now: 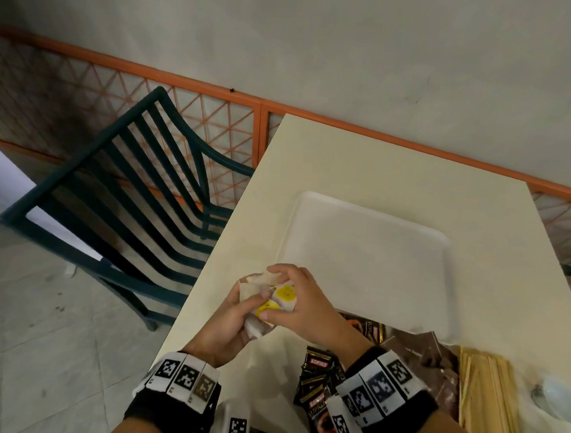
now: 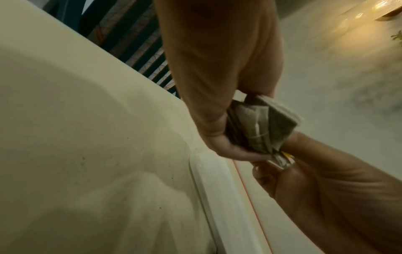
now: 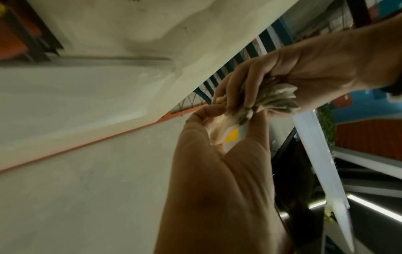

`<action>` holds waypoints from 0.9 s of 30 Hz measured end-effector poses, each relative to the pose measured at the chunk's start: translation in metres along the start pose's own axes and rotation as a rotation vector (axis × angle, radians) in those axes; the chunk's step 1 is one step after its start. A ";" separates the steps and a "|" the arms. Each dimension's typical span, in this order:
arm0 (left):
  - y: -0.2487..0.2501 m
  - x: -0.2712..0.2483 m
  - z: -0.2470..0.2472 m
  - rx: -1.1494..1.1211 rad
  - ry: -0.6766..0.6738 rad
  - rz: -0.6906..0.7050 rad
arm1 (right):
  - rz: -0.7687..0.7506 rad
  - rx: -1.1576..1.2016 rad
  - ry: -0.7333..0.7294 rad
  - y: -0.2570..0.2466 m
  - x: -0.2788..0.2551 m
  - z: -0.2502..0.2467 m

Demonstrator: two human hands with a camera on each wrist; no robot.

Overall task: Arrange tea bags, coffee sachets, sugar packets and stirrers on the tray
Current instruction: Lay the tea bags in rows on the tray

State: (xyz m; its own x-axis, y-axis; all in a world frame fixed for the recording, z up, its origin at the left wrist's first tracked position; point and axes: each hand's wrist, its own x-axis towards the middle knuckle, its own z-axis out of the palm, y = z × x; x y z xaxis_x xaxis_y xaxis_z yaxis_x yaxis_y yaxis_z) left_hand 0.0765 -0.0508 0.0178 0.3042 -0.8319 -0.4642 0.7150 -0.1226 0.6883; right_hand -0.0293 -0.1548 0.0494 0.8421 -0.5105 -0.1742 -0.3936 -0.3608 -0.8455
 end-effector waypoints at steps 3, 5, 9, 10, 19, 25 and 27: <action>0.001 0.005 -0.001 0.005 0.037 0.036 | 0.129 0.230 0.059 0.002 -0.006 -0.001; 0.001 0.008 0.001 0.009 0.059 0.058 | 0.244 0.348 0.120 0.005 -0.010 -0.003; 0.001 0.011 0.018 0.059 0.057 0.094 | 0.295 0.410 0.140 0.018 -0.014 -0.013; 0.000 0.013 0.022 0.077 0.061 0.098 | 0.279 0.432 0.147 0.022 -0.014 -0.016; -0.009 0.028 0.050 0.054 0.129 0.083 | 0.294 0.627 0.288 0.059 -0.014 -0.069; -0.009 0.043 0.054 -0.014 0.176 0.109 | 0.353 0.589 0.279 0.091 0.009 -0.107; -0.007 0.049 0.053 -0.041 0.184 0.108 | 0.380 0.543 0.310 0.097 0.023 -0.114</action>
State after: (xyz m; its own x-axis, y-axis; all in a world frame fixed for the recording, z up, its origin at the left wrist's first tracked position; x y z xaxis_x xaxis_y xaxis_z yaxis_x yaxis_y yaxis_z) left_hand 0.0533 -0.1191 0.0194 0.4879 -0.7255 -0.4853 0.6958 -0.0125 0.7182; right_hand -0.0899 -0.2909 0.0209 0.5091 -0.7499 -0.4225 -0.3320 0.2818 -0.9002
